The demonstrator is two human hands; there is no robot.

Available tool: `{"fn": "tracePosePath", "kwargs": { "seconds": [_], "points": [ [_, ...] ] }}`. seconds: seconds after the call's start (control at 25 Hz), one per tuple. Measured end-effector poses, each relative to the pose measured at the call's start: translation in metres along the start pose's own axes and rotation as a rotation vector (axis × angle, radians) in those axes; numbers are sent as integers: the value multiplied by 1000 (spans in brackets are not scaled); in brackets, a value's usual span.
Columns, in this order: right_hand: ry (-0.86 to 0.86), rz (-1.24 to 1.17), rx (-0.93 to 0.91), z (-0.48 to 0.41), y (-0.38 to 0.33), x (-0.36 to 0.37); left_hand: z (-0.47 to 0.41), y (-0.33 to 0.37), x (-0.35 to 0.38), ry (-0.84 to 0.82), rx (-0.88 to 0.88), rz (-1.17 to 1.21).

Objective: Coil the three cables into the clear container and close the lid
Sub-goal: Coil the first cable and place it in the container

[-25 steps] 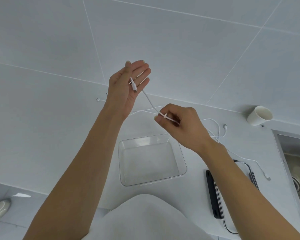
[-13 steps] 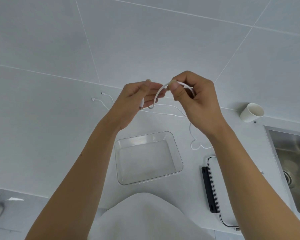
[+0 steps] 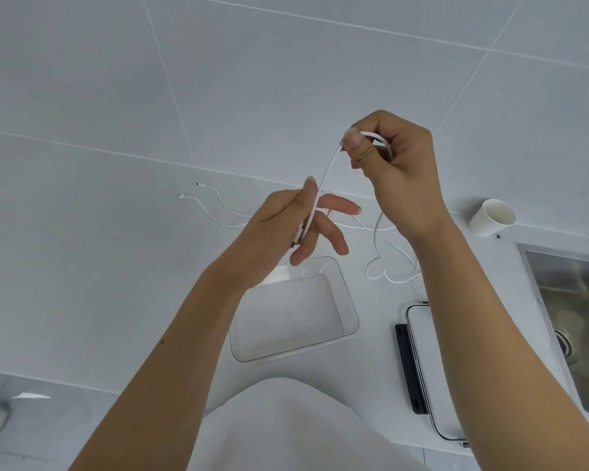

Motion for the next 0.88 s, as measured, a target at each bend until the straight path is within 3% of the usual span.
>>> {"fn": "tracePosePath", "kwargs": {
  "seconds": [0.36, 0.88],
  "points": [
    [-48, -40, 131, 1, 32, 7, 8, 21, 14, -55, 82, 182],
    [-256, 88, 218, 47, 70, 46, 4, 23, -18, 150, 175, 283]
  ]
}}
Point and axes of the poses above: each hand's wrist, its own z-axis away from the middle knuckle, its own x-axis out of the palm, y = z × x, the point moved 9 cm from there along -z, towards the middle knuckle, and after that the axes turned 2 degrees about x, right-handed, at the moved point
